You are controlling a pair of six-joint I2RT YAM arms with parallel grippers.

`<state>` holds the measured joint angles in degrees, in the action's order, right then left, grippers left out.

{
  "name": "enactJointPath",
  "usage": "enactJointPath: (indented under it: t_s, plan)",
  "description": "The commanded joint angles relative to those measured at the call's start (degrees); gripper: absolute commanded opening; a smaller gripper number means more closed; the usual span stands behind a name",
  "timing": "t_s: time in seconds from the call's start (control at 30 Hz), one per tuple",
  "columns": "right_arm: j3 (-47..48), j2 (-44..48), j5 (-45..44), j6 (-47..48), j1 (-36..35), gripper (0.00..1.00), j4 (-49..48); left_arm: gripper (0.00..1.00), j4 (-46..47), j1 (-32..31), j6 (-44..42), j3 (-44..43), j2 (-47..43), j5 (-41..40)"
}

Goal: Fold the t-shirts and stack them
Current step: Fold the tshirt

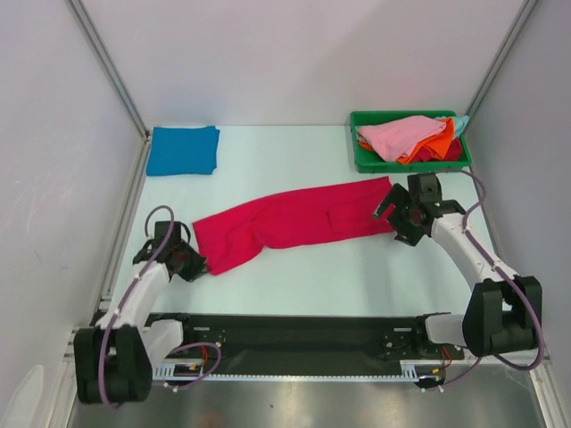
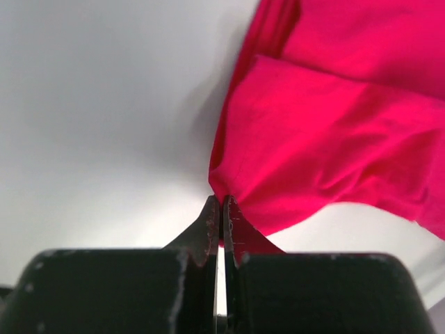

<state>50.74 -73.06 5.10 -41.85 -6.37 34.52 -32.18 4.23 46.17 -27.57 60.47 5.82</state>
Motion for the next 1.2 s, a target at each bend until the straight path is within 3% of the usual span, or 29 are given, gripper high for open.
enactJointPath:
  t_s: [0.0, 0.33, 0.5, 0.67, 1.17]
  plan:
    - [5.7, -2.8, -7.2, -1.1, -2.1, 1.00, -0.8, 0.00, -10.5, -3.8, 6.4, -2.0, -7.1, -3.5]
    - [23.6, -19.8, -17.5, 1.6, -11.4, 1.00, 2.7, 0.00, -18.8, -14.8, 13.1, 0.7, -20.6, -1.8]
    - [26.7, -28.7, -19.0, 0.3, -15.2, 1.00, 2.3, 0.00, -23.2, -21.4, 18.4, 0.0, -26.4, -3.4]
    - [28.4, -33.1, -21.1, 0.1, -17.6, 1.00, 1.2, 0.00, -30.5, -27.6, 19.9, -6.6, -27.2, -8.7]
    - [34.3, -45.1, -19.4, 1.0, -21.6, 1.00, 0.4, 0.02, -40.5, -28.0, 21.0, -12.6, -35.2, -10.6]
